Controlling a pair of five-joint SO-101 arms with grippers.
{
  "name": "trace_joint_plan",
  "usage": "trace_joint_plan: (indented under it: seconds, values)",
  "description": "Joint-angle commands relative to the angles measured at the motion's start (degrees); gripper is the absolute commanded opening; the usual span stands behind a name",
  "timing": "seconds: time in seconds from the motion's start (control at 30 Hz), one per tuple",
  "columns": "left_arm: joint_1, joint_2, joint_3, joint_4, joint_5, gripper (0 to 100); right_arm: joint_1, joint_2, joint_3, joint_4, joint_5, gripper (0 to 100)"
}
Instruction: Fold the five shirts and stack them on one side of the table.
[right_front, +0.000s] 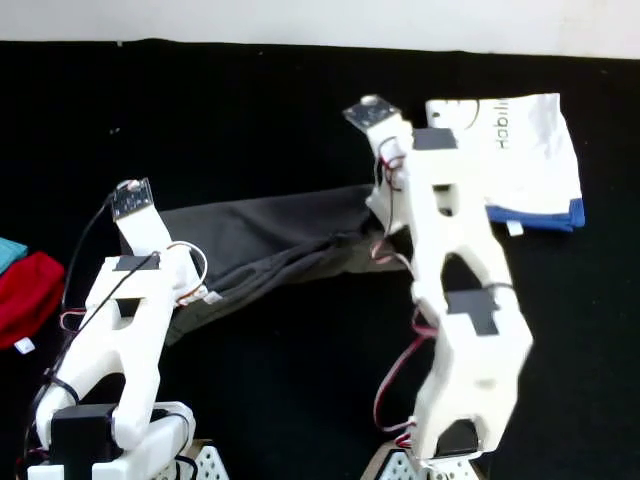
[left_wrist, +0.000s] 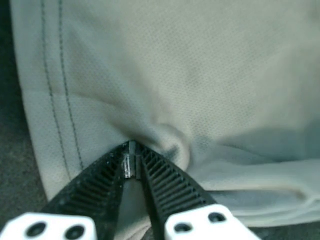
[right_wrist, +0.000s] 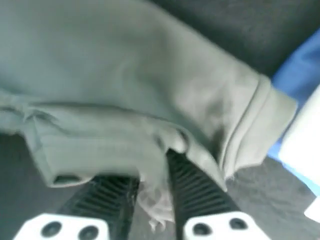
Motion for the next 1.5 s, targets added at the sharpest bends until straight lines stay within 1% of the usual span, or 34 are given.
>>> trace_joint_plan:
  seconds: [0.0, 0.07, 0.2, 0.37, 0.43, 0.57, 0.63, 0.73, 0.83, 0.93, 1.07, 1.13, 1.23, 1.47]
  values:
    - [0.9, -1.0, -0.3, -1.1, 0.4, 1, 1.9, 5.1, -10.5, 0.2, -8.4, 21.4]
    - [0.9, -1.0, -0.3, -1.1, 0.4, 1, 2.2, 7.2, -14.5, 1.1, -12.0, 21.9]
    - [0.9, -1.0, -0.2, -1.1, 0.4, 1, 3.0, 7.3, -22.5, 5.4, -16.4, 21.9]
    - [0.9, -1.0, -0.2, -1.1, 0.4, 1, 1.8, 7.3, -33.4, 18.3, -17.0, 21.4]
    - [0.9, -1.0, -0.2, -1.1, 0.4, 1, 1.2, 7.3, -36.2, 22.7, -17.0, 17.3]
    - [0.9, -1.0, -0.2, -1.1, 0.4, 1, 0.1, 7.7, -33.5, 22.6, -16.9, 0.0]
    - [0.9, -1.0, -0.2, -1.1, 0.4, 1, -2.1, 7.8, -29.4, 22.5, -16.8, 2.4]
    - [0.9, -1.0, -0.2, -1.1, 0.4, 1, -5.8, 7.8, -23.2, 19.4, -16.8, 0.7]
    - [0.9, -1.0, -0.2, -1.1, 0.4, 1, -6.7, 7.8, -18.7, 11.6, -16.8, 0.6]
    - [0.9, -1.0, -0.2, -1.1, 0.4, 1, -4.5, 7.8, -15.7, 2.8, -16.9, 0.6]
    - [0.9, -1.0, -0.2, -1.1, 0.4, 1, 1.5, 7.9, -13.3, -5.3, -16.9, 0.6]
    - [0.9, -1.0, -0.2, -1.1, 0.4, 1, 4.4, 7.9, -12.0, -6.9, -16.9, 0.6]
    - [0.9, -1.0, -0.2, -1.1, 0.4, 1, 6.8, 7.8, -11.3, -6.6, -16.9, 0.6]
    - [0.9, -1.1, -0.1, -1.0, 0.4, 1, 7.1, 7.2, -12.7, -5.3, -16.9, 0.6]
